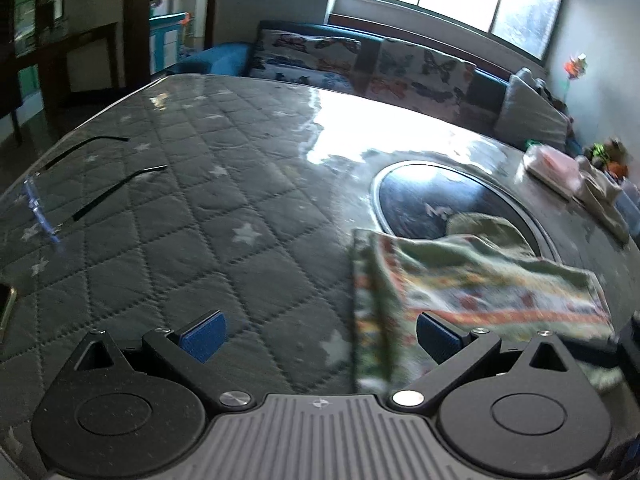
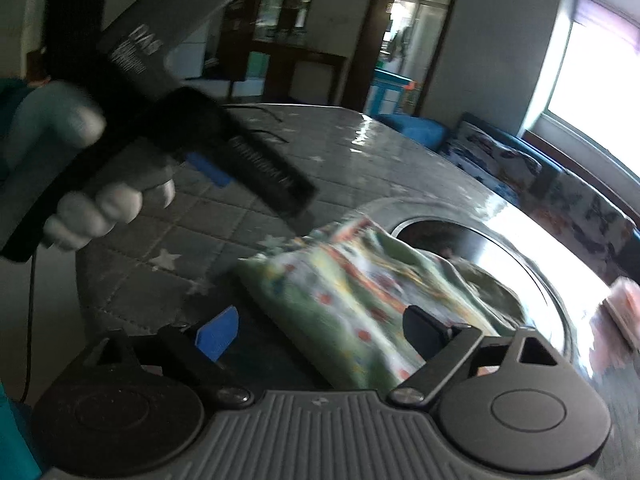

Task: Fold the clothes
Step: 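Grasp the folded shirt edge with the right gripper while the left gripper grasps it too, then lift the folded shirt off the mattress with both grippers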

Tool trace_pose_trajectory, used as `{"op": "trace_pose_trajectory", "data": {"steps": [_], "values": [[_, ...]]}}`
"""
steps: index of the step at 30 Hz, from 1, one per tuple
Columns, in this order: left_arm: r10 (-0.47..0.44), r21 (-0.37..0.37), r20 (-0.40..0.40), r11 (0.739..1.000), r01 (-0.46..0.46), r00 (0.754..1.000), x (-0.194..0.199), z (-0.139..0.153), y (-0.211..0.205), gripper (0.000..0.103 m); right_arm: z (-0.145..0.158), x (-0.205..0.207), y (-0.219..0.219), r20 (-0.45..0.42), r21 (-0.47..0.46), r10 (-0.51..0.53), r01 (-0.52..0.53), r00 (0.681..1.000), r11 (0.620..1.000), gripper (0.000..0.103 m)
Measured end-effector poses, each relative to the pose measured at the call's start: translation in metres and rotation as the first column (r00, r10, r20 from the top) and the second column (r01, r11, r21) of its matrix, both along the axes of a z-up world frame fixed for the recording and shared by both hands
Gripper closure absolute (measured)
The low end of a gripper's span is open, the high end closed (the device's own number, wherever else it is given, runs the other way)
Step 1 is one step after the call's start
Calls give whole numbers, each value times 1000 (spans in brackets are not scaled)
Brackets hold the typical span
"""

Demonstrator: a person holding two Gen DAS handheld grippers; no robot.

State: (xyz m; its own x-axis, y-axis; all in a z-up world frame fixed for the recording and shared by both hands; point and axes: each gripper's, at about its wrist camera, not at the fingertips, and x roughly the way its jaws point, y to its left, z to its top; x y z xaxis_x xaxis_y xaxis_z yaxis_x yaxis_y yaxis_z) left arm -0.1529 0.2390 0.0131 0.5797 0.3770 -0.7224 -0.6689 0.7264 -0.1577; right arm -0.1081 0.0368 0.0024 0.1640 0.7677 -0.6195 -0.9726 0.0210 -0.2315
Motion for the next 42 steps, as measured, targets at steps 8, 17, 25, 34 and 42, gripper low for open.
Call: {"op": "trace_pose_trajectory", "data": {"steps": [8,17,25,34,42], "values": [[33,-114,40,993,-28,999,-4,-2,16,0,-17,-20,27,71,-67,82,-77,994,995,41],[34,-222,68,975,-18,997,6,-4,17,0,-12,-7,35,-14,-33,43,-43,999,999,80],[95,-418,113,907,-39,989,13,-10,30,0,14,27,17,-204,74,-31,47,979,996,89],[66,-558,184,829,48,981,38,-16,35,18,20,48,4,-282,114,-47,82,958,990,91],[47,-591,208,802,87,977,51,-29,37,59,15,52,3,-339,109,-32,73,940,991,88]]}}
